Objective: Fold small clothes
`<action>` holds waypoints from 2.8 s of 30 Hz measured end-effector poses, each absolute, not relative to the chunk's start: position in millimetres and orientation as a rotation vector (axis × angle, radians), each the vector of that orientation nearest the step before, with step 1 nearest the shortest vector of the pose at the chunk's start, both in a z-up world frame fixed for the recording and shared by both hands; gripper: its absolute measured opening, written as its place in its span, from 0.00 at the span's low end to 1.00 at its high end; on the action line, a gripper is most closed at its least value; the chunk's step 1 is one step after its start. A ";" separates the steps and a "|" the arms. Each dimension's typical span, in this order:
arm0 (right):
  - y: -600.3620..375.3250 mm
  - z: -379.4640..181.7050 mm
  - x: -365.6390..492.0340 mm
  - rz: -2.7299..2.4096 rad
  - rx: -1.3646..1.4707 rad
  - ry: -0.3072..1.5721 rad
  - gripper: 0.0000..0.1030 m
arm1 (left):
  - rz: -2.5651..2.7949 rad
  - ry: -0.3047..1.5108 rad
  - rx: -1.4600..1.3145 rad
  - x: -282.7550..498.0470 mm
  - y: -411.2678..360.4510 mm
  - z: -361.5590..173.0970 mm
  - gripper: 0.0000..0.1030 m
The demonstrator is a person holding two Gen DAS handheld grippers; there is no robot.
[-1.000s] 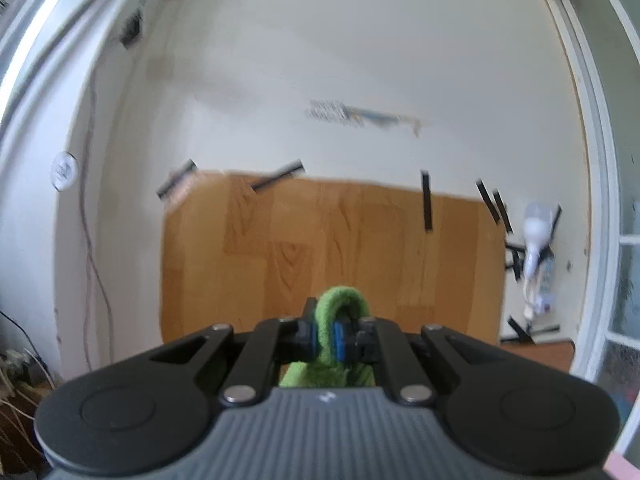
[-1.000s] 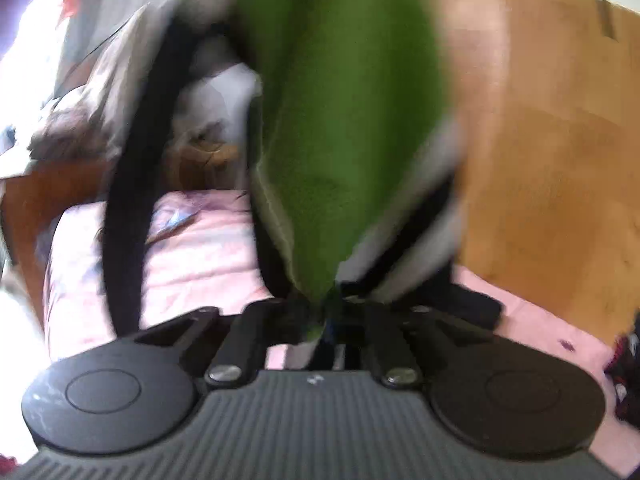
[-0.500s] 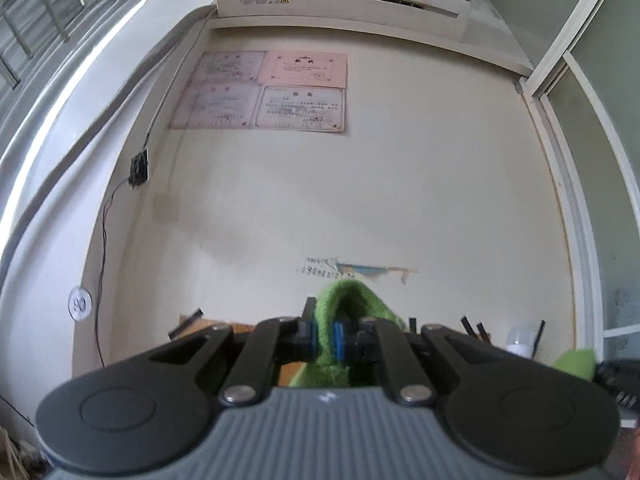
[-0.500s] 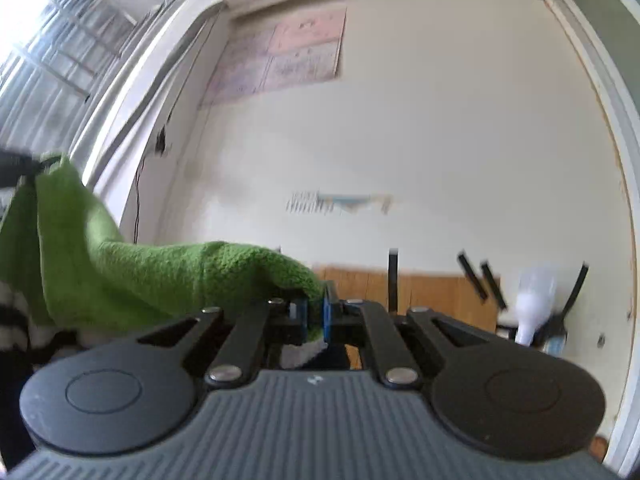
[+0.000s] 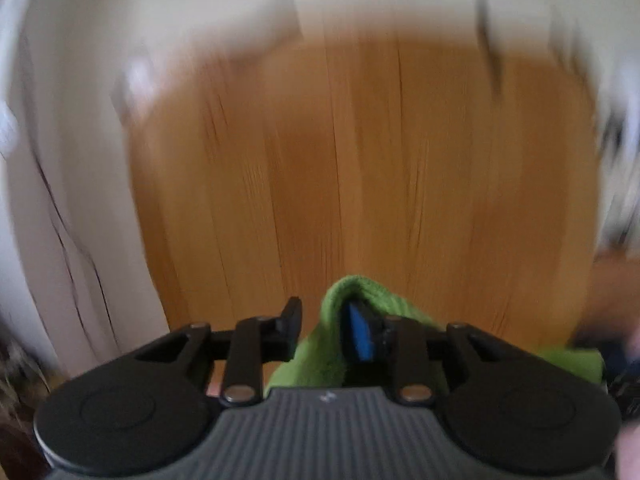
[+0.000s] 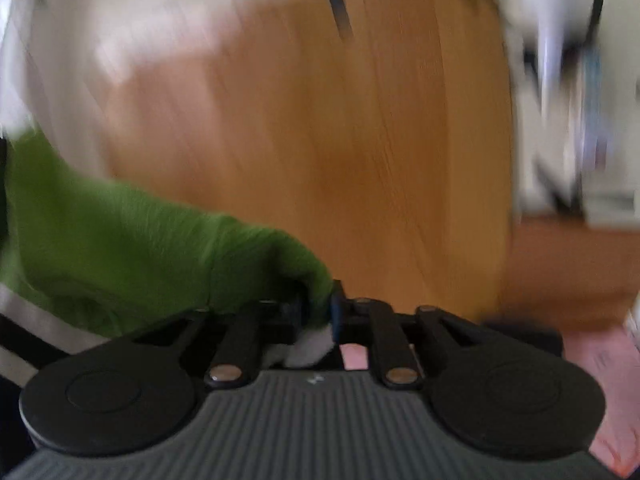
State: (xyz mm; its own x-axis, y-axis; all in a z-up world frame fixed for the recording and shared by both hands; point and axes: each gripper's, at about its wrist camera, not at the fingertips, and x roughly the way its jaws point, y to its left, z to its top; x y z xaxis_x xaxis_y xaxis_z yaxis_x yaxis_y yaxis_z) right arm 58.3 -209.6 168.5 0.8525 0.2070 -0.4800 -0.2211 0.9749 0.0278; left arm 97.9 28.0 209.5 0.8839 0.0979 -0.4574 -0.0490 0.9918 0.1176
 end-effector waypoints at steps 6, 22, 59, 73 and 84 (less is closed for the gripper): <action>-229.6 43.0 51.9 0.226 -0.125 0.680 0.27 | 0.053 0.673 -0.017 86.0 58.5 88.3 0.16; -266.9 1.7 -38.5 0.261 -0.125 0.716 0.07 | 0.117 0.727 -0.133 -4.4 118.2 45.1 0.38; 36.1 -1.0 165.3 0.637 0.202 1.028 0.28 | 0.074 0.699 -0.185 -151.7 153.9 17.7 0.12; 131.6 -19.9 232.8 0.691 0.132 1.048 0.17 | 0.174 0.571 -0.397 -123.7 219.9 43.8 0.36; 13.9 31.4 151.3 0.742 0.267 0.987 0.37 | -0.045 0.650 -0.425 -164.6 190.4 35.6 0.47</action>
State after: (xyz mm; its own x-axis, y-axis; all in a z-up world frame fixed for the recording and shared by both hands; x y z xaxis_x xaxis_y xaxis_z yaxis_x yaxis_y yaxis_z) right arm 151.3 13.8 31.4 0.3342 0.6747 -0.6581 -0.4448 0.7285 0.5211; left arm -164.6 190.4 35.6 0.7983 -0.1716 -0.5773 -0.0909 0.9132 -0.3972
